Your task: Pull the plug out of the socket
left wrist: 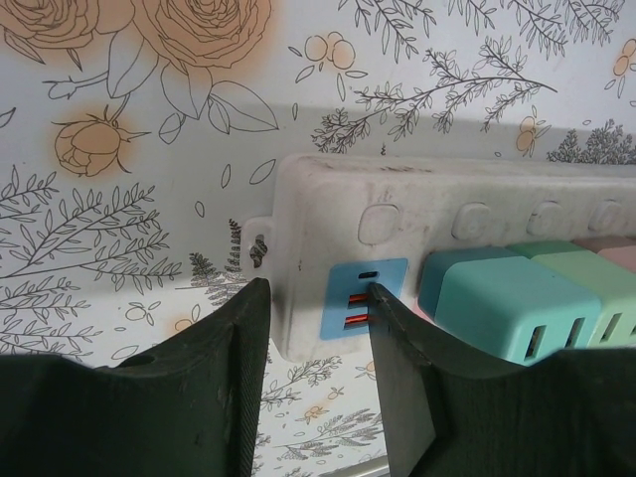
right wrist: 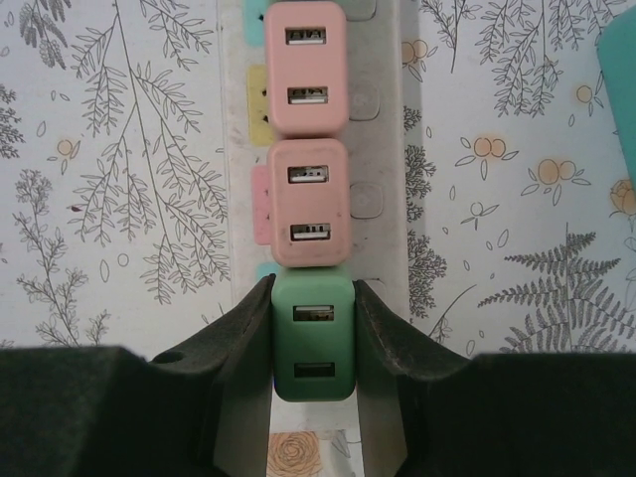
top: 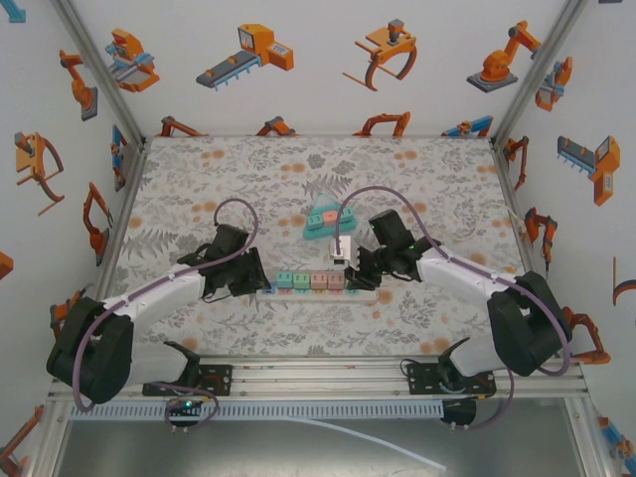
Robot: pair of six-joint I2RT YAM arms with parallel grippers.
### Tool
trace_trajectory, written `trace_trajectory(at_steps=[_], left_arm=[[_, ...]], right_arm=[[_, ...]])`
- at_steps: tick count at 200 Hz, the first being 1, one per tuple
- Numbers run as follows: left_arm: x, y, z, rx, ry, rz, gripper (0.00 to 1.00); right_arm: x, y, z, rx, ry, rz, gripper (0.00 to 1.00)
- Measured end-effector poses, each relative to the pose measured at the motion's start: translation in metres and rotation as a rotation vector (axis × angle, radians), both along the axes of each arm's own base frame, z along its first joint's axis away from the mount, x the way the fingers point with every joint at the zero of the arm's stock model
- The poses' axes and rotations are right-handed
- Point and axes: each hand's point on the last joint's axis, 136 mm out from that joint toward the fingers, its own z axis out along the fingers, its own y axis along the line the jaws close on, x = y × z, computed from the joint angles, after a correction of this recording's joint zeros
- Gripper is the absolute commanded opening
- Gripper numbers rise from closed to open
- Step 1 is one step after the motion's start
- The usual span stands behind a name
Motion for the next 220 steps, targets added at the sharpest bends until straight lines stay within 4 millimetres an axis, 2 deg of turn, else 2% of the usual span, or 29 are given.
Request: trace_trajectory(at_steps=[31, 50, 70, 93, 106, 136, 167, 200, 220], left_arm=[[0.000, 0.000, 0.000, 0.001, -0.003, 0.003, 0.44], [0.000, 0.001, 0.002, 0.005, -0.009, 0.006, 0.44], [0.002, 0.005, 0.004, 0.017, -0.025, 0.020, 0.46], [-0.002, 0.011, 0.007, 0.033, -0.033, 0.030, 0.54], [-0.005, 0.013, 0.016, 0.027, -0.053, 0.031, 0.56], [-0.004, 0.010, 0.065, -0.057, -0.207, 0.017, 0.61], [-0.003, -0.005, 0.134, -0.210, -0.421, -0.062, 0.70], [-0.010, -0.032, 0.196, -0.368, -0.600, -0.201, 0.78], [-0.019, -0.051, 0.222, -0.437, -0.669, -0.305, 0.84]], right_arm=[[0.000, 0.000, 0.003, 0.007, 0.009, -0.015, 0.16], [-0.001, -0.001, 0.015, 0.030, -0.019, -0.020, 0.16], [-0.003, 0.000, 0.042, 0.090, -0.080, -0.016, 0.16], [-0.005, 0.005, 0.078, 0.184, -0.158, -0.015, 0.16], [-0.003, 0.005, 0.093, 0.224, -0.164, -0.046, 0.16], [0.011, 0.005, 0.119, 0.297, -0.104, -0.197, 0.16], [0.046, -0.009, 0.141, 0.397, -0.002, -0.484, 0.16], [0.093, -0.051, 0.154, 0.534, 0.158, -0.863, 0.15], [0.114, -0.085, 0.147, 0.616, 0.283, -1.072, 0.16]])
